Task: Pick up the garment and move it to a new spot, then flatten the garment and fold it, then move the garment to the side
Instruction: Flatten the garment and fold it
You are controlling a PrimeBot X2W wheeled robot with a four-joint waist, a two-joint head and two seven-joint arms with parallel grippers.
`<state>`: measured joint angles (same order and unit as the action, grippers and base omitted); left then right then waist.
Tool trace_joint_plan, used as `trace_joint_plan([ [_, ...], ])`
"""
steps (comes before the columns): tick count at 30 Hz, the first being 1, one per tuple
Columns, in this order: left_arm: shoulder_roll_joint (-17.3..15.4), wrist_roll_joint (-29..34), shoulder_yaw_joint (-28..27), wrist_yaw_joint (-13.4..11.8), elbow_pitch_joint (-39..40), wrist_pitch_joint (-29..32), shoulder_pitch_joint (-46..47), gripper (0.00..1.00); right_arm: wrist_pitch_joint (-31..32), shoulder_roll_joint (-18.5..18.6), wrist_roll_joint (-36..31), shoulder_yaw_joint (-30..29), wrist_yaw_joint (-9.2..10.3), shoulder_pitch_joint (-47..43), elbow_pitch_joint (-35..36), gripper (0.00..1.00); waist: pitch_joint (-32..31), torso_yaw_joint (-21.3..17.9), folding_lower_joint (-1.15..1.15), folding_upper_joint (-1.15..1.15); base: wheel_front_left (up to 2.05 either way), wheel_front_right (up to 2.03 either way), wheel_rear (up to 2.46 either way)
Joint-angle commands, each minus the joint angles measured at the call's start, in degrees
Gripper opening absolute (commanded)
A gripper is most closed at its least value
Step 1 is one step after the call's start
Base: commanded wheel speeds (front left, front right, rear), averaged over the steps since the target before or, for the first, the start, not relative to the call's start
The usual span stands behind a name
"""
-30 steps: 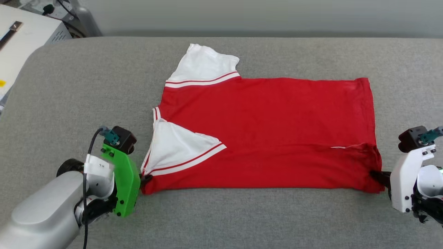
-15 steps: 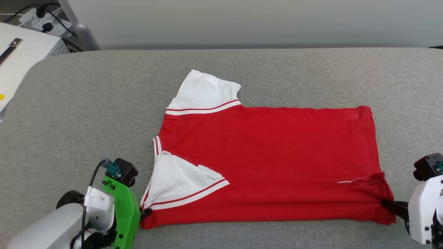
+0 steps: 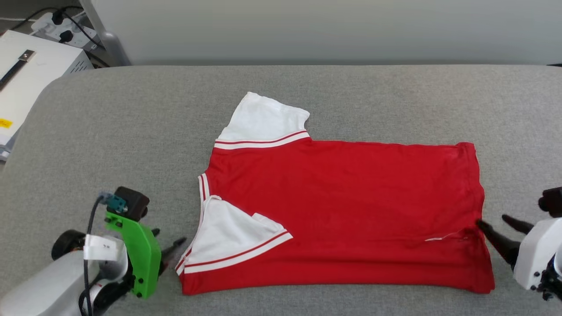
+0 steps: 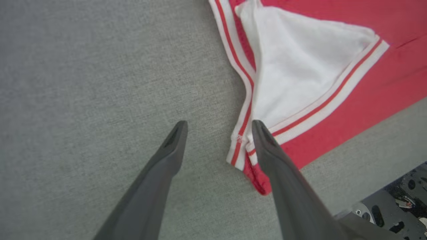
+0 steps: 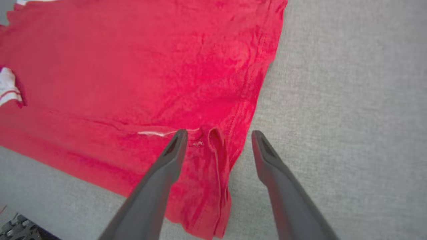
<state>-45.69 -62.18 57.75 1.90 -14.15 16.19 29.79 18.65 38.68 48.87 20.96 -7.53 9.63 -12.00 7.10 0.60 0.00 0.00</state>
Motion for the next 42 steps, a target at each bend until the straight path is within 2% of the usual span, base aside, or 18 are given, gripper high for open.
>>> trace_joint_plan([
  [1,-0.9,1.2,-1.3,-1.0,0.9,-1.8,1.0,1.0,-2.7,-0.5,-1.4,-1.5,0.04,0.0,1.0,1.0,-1.0,0.3,0.0,0.0,0.0,0.0,0.0],
  [5,-1.9,4.6,-5.1,-3.9,3.2,-7.9,5.2,1.0,-11.9,-3.9,-6.4,-7.4,0.04,1.4,3.1,1.0,-0.3,0.2,0.0,0.0,0.0,0.0,0.0],
  [10,-0.8,8.8,-9.0,-6.9,2.7,-13.8,12.0,1.0,-21.5,-10.9,-14.4,-13.4,0.04,3.1,5.9,1.0,2.7,-1.2,0.0,0.0,0.0,0.0,0.0],
  [11,0.3,11.2,-10.0,-7.0,1.2,-15.1,16.8,1.0,-25.2,-14.4,-18.5,-15.4,0.04,3.6,8.2,1.0,5.4,-2.4,0.0,0.0,0.0,0.0,0.0],
  [16,3.3,12.8,-10.5,-4.3,-3.3,-13.0,26.7,1.0,-28.2,-19.1,-24.0,-17.3,0.04,3.7,12.7,1.0,11.1,-4.8,0.0,0.0,0.0,0.0,0.0],
  [20,6.1,12.2,-9.9,-0.6,-8.4,-7.3,34.8,1.0,-28.5,-21.2,-26.5,-17.6,0.04,4.0,15.8,1.0,15.6,-6.7,0.0,0.0,0.0,0.0,0.0],
  [23,8.3,10.0,-8.6,2.1,-13.0,1.4,40.2,1.0,-28.4,-21.8,-28.1,-17.3,0.04,4.8,17.9,1.0,18.6,-8.0,0.0,0.0,0.0,0.0,0.0],
  [27,10.6,6.8,-6.2,4.1,-17.4,14.4,46.4,1.0,-27.9,-21.9,-29.5,-16.8,0.04,5.9,20.0,1.0,22.2,-9.3,0.0,0.0,0.0,0.0,0.0],
  [31,12.1,4.3,-4.5,4.9,-20.3,23.9,50.9,1.0,-27.5,-22.3,-29.9,-16.3,0.04,7.0,21.5,1.0,25.2,-10.3,0.0,0.0,0.0,0.0,0.0],
  [35,12.9,4.6,-2.5,5.2,-23.5,28.6,53.6,1.0,-27.4,-22.5,-29.9,-15.9,0.04,8.2,22.1,1.0,27.5,-11.3,0.0,0.0,0.0,0.0,0.0],
  [42,13.8,4.2,-0.1,5.5,-27.5,30.6,53.5,1.0,-28.0,-22.7,-29.8,-15.6,0.04,8.8,21.4,1.0,29.2,-12.1,0.0,0.0,0.0,0.0,0.0],
])
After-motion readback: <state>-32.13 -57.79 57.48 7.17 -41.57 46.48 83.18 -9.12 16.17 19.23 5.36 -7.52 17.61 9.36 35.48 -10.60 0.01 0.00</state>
